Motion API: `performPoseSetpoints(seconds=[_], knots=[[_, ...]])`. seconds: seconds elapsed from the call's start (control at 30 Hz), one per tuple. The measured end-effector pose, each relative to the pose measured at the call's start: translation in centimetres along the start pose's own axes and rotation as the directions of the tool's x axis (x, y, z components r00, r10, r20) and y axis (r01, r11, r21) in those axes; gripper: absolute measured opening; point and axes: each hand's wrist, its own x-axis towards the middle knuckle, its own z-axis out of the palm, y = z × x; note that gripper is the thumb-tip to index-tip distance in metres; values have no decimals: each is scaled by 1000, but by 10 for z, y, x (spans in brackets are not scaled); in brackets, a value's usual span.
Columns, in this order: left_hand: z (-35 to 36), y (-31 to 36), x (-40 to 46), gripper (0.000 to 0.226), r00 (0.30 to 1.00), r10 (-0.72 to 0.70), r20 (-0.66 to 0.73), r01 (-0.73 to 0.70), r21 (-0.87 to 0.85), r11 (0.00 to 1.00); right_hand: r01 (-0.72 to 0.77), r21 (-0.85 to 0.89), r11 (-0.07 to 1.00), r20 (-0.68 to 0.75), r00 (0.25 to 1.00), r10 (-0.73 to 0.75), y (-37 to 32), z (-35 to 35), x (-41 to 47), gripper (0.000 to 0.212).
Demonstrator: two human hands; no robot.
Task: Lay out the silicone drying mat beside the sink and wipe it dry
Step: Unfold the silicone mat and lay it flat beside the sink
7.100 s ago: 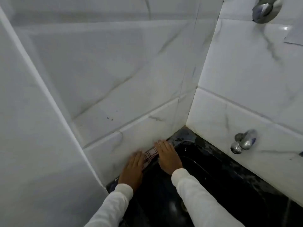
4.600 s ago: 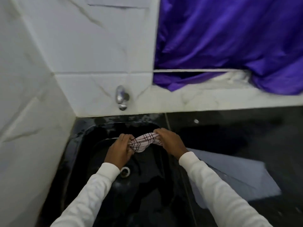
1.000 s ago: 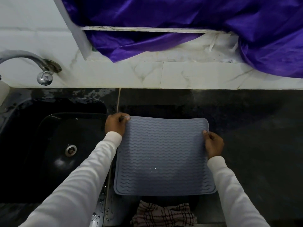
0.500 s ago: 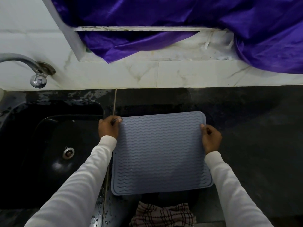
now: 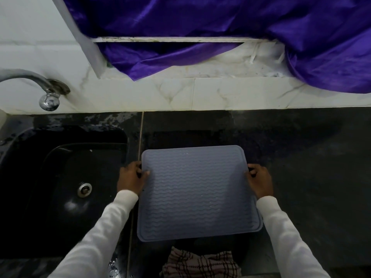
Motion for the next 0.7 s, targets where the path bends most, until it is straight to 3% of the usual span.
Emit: performPoseSetpoints(seconds=[0.1,0.17,0.23,0.3,0.4,0.43,0.5,0.6,0.7], knots=[[-1,-2,-41,54,990,-8,138,11,-23,1000,47,-95,994,66,997,-41,8,-8,-18,4],[3,-4,-66,64,986,-3,165,5,-10,1000,65,-277,959,173,985,-17,17,-11,-30,14],[7,-10,-84,75,984,-31,173,34,-15,999,-12,-302,953,245,965,90,28,-13,-40,15],[9,-14,-94,82,983,-60,175,67,-37,997,-93,-201,975,227,964,139,33,-12,-46,18],[10,-14,-103,87,987,-47,151,68,-133,989,-239,117,964,225,952,209,22,-8,-58,30],[9,-14,-105,86,990,-37,135,62,-188,980,-267,194,944,253,943,215,18,-7,-60,34],[9,-16,-103,75,993,-44,105,74,-296,952,-233,153,960,274,944,186,16,-6,-61,23],[9,-20,-95,46,998,18,62,8,-396,918,-134,66,989,176,977,121,12,-10,-61,13],[10,-18,-88,40,999,32,32,-16,-423,906,-99,125,987,109,990,86,7,-9,-65,5]])
